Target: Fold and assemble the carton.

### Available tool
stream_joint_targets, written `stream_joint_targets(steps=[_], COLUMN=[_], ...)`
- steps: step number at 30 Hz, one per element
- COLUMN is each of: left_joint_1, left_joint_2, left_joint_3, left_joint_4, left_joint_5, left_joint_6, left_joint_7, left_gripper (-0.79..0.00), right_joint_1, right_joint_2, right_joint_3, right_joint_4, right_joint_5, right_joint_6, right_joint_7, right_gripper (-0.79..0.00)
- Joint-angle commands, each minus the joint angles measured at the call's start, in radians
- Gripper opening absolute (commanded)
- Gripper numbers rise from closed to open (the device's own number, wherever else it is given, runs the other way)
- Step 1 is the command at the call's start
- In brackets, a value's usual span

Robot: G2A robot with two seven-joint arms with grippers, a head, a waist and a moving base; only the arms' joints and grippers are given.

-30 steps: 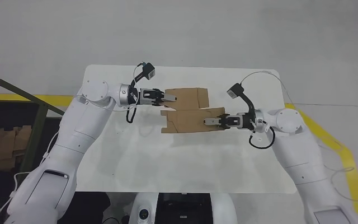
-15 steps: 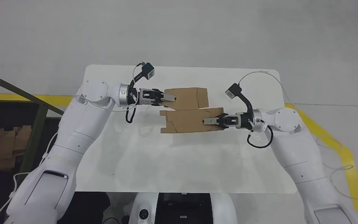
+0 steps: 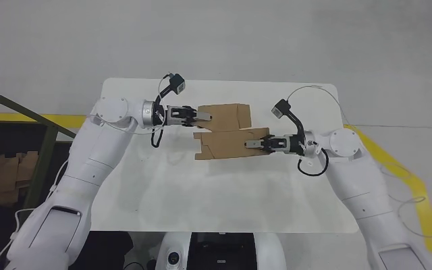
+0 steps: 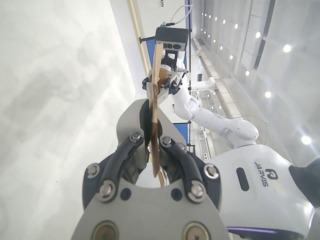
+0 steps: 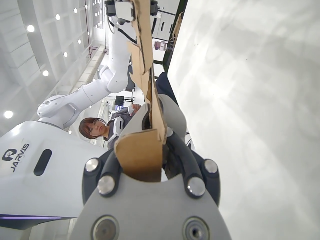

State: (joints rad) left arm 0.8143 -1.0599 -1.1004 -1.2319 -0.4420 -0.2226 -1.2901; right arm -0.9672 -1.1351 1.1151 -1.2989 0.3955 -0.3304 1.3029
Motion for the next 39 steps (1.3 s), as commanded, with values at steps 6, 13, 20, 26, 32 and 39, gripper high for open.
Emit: stream_joint_targets(steps=[6,13,20,26,32,39], left_joint_1=[0.011,0.028,0.032,0.035,0.039,0.029], left_joint_2=[0.005,0.011,0.016,0.02,0.024,0.017], left_joint_3=[-0.019,-0.043,-0.064,-0.086,-0.097,-0.065], left_joint_4=[0.004,-0.007,-0.016,-0.038,-0.077,-0.096], left_joint_5=[-0.018,-0.031,-0.054,-0.088,-0.09,-0.08], left_joint_6=[0.009,0.01,0.022,0.024,0.041,0.047], left_joint_7=[0.005,0.007,0.0,-0.01,-0.014,0.004], left_gripper=[0.0,0.0,0.0,0.0,0.0,0.0], right_joint_1=[0.004,0.009,0.013,0.02,0.024,0.023], right_joint_2=[0.001,0.002,0.001,-0.001,-0.002,-0.003], right_joint_3=[-0.007,-0.015,-0.029,-0.041,-0.049,-0.061], right_joint_4=[0.012,0.024,0.033,0.045,0.055,0.027], right_joint_5=[0.003,-0.006,-0.017,-0.016,-0.011,-0.006], right_joint_6=[0.013,0.023,0.036,0.036,0.033,0.034], right_joint_7=[-0.012,-0.024,-0.043,-0.048,-0.048,-0.044], right_gripper=[-0.785,-0.785,-0.785,-0.785,-0.785,-0.785])
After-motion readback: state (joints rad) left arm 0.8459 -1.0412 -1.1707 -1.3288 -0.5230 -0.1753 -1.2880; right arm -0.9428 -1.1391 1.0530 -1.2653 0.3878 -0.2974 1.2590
